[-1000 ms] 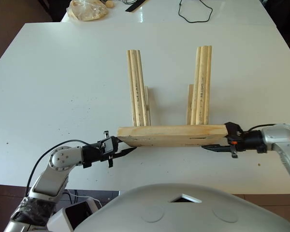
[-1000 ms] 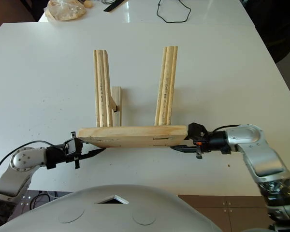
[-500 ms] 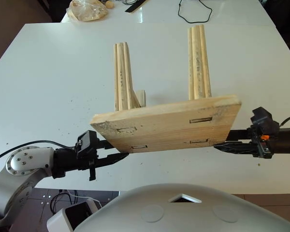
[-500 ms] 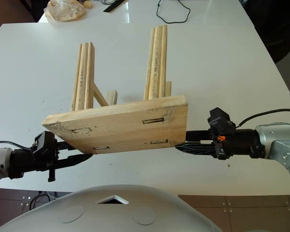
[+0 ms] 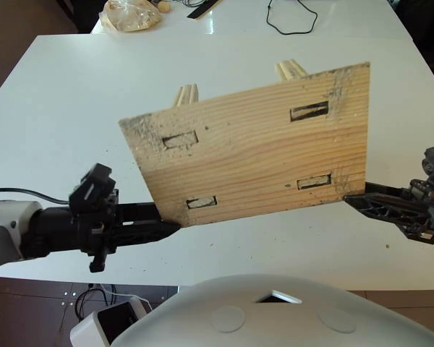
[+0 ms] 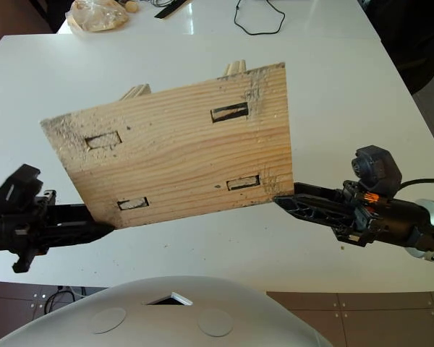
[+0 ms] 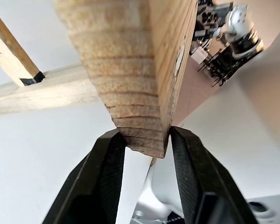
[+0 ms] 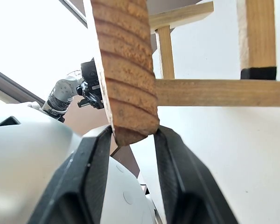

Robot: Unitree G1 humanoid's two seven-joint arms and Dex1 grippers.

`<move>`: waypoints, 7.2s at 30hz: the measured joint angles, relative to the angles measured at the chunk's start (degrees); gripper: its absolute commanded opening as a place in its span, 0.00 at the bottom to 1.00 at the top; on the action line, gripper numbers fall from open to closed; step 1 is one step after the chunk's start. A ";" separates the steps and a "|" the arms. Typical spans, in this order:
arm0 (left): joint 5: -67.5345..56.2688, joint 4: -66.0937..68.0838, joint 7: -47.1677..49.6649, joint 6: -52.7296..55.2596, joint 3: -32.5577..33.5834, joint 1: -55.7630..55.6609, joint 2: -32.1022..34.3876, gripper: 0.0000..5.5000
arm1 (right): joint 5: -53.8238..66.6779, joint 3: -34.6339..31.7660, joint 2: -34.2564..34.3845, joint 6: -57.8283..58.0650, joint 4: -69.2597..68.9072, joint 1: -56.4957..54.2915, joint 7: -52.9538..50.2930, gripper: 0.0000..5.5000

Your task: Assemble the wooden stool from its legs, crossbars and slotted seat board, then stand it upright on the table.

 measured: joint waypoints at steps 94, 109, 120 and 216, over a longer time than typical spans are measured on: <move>-22.05 1.79 39.32 -7.16 -21.61 -34.70 -18.82 0.27 | -20.02 37.91 6.79 -26.70 5.94 -47.00 -35.74 0.26; 42.22 17.00 41.03 -13.59 -50.67 -59.46 -32.87 0.27 | -74.02 53.02 34.36 -40.67 50.79 -74.93 -21.33 0.26; 56.10 11.60 29.74 -15.37 -51.60 -55.90 -30.32 0.27 | -79.83 49.03 31.31 -37.64 38.89 -66.81 -12.60 0.26; 89.09 44.90 18.14 -17.56 -46.53 -52.90 -45.22 0.46 | -103.42 43.82 36.17 -34.42 53.09 -59.45 -0.96 0.47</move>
